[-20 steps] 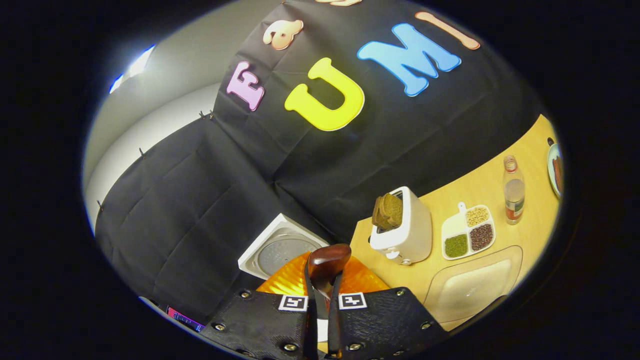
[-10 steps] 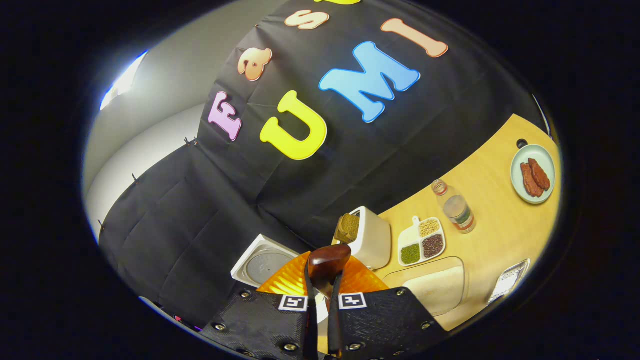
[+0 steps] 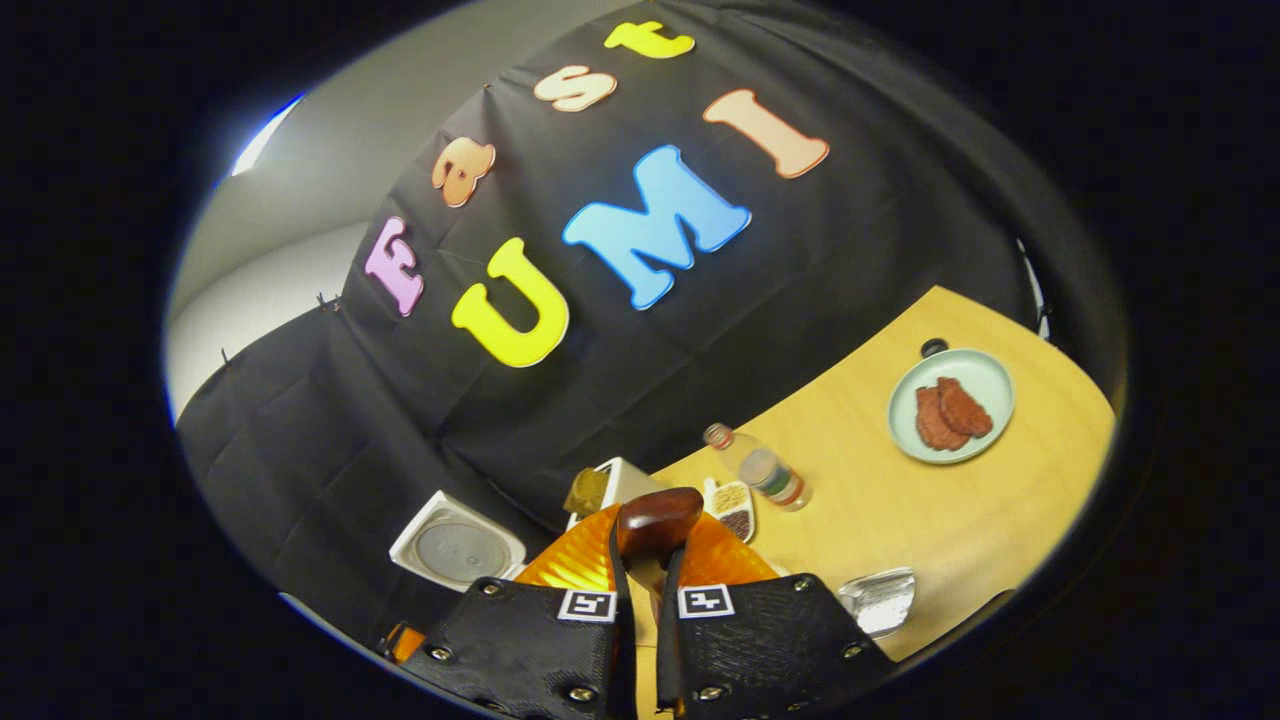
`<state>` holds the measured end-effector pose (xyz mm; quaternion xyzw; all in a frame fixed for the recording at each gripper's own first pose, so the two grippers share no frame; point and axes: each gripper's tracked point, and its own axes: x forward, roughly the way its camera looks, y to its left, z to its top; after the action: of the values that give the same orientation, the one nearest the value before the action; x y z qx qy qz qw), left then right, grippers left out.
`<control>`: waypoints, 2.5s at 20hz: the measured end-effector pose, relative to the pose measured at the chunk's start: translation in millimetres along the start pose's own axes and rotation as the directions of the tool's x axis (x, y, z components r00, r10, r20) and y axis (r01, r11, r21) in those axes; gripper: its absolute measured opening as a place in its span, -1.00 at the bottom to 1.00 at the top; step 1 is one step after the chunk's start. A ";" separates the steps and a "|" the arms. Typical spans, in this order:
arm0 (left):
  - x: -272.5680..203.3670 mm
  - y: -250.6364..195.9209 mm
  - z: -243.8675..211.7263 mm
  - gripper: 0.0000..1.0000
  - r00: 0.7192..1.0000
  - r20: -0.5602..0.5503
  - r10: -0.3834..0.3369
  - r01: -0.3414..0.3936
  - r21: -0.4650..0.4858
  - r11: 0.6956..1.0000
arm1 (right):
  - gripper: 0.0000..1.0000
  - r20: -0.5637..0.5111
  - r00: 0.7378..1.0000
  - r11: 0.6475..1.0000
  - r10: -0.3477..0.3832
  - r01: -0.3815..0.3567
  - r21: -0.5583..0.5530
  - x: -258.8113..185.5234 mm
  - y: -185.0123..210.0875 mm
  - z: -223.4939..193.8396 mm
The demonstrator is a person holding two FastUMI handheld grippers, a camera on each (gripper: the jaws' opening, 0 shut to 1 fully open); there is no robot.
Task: Close the left gripper, press the button to open the rice cooker; take a wooden spoon from the chopstick holder with the right hand, scoop a spoonful of rice and pour it into the rice cooker, then put the wooden spoon back into the chopstick holder.
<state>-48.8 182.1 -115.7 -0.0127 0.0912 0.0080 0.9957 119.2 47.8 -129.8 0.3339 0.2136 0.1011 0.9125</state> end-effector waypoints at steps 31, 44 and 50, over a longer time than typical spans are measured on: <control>8.2 -22.7 6.2 0.93 0.999 -0.015 0.049 -0.050 -0.023 0.999 | 0.99 0.140 0.956 0.776 -0.259 0.292 -0.559 -38.4 -111.4 -24.7; 49.0 63.7 63.3 0.95 0.992 0.053 0.112 -0.108 -0.063 0.992 | 0.98 0.265 0.963 0.776 0.054 0.127 -0.618 -70.3 79.0 28.5; 79.1 122.0 85.9 0.95 0.986 0.053 0.157 -0.153 -0.073 0.986 | 0.99 0.242 0.967 0.790 0.075 0.091 -0.606 -54.5 109.8 15.0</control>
<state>42.4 307.5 -48.5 -0.0393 0.0624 0.0888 0.9933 73.1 104.5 -30.3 0.0297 0.0522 0.1175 0.9913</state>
